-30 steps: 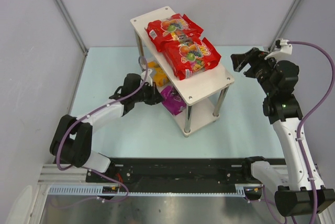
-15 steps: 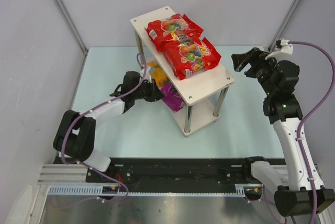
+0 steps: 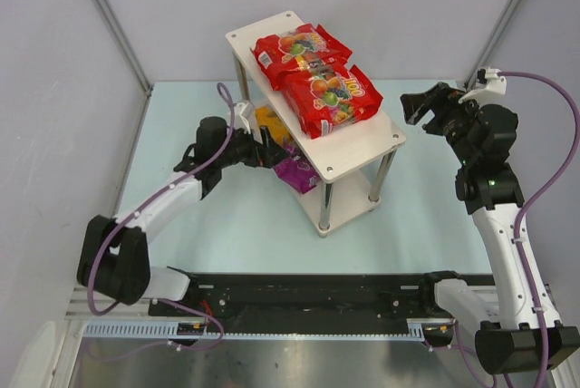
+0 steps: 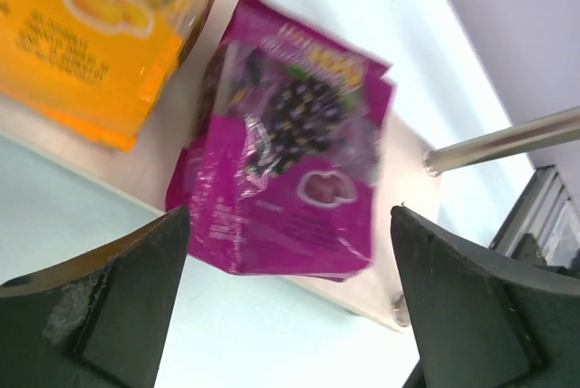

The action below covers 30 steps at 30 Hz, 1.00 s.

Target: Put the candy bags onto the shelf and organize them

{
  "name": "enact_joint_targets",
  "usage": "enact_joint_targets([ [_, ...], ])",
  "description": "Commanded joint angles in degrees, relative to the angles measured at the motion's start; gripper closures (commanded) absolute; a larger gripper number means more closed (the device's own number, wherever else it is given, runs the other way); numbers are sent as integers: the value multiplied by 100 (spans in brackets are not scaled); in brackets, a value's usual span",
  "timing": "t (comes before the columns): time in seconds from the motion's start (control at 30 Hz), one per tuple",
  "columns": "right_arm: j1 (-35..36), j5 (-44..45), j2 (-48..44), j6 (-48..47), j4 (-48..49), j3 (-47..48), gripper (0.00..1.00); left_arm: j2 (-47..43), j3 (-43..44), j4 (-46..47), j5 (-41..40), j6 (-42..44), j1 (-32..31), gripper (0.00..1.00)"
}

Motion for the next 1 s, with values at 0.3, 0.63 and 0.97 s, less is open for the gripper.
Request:
enact_joint_targets([
  [0.3,-113,1095,-189,141,-278,18,0,-2728,-326,-1996,-2135,-459,43,0],
  [0.63,-324,1809,-207,422,-551,18,0,-4267,-300,-3473,-4184,-661,43,0],
  [0.97,-377,1863,-260,291,-569,18,0,-5146,-256,-3860,-4765,-486,43,0],
])
